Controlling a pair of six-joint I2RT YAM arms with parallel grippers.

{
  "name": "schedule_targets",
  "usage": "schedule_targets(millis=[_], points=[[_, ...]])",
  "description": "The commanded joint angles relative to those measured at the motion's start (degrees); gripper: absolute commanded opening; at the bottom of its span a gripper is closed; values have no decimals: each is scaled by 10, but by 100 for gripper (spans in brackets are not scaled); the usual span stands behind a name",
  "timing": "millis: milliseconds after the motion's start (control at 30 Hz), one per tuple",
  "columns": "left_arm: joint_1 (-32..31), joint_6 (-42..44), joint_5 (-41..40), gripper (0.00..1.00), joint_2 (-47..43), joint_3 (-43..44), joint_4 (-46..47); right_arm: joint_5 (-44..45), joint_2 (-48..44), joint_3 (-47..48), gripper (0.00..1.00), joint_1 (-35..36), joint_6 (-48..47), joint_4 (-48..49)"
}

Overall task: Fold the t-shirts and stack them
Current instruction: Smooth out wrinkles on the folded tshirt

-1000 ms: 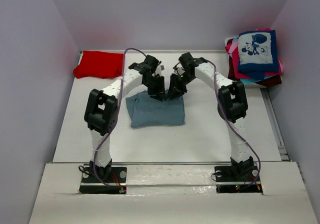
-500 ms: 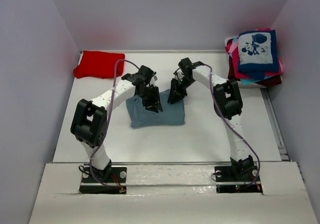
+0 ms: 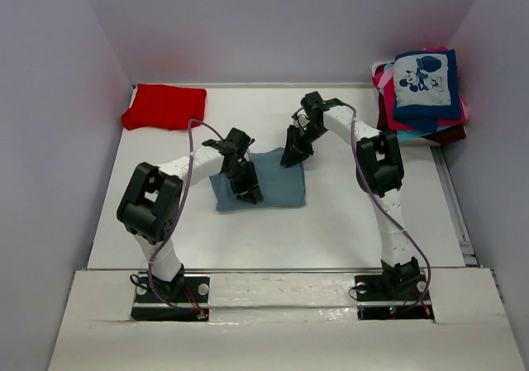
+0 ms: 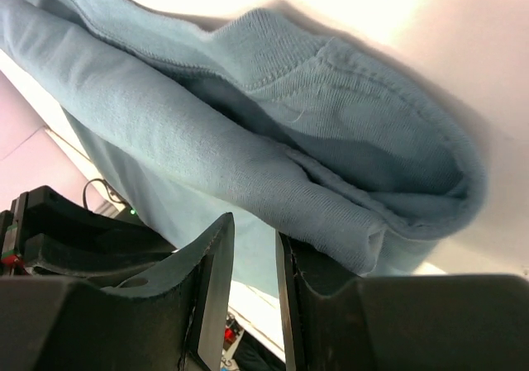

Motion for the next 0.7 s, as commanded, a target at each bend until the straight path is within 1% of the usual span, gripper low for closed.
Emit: schedule_targets(millis=[0,100,333,467,567,667], points=[[4,-23,-23,39,12,16,21,2,22,28,33,-5,-12,6],[10,-18,-27,39,29,29,16,1,28,26,33,-5,-12,5],[20,-17,17,39,53,10,35,14,45,19,33,-5,-20,-11],[26,-15,22,39,53,4,34,45,51,16,33,-10,-23,-28],[47,-8,21,39,51,1,26,65,36,-11,33,-22,-23,-28],[65,3,17,39,47,4,16,63,12,-66,33,-27,-19,-6]])
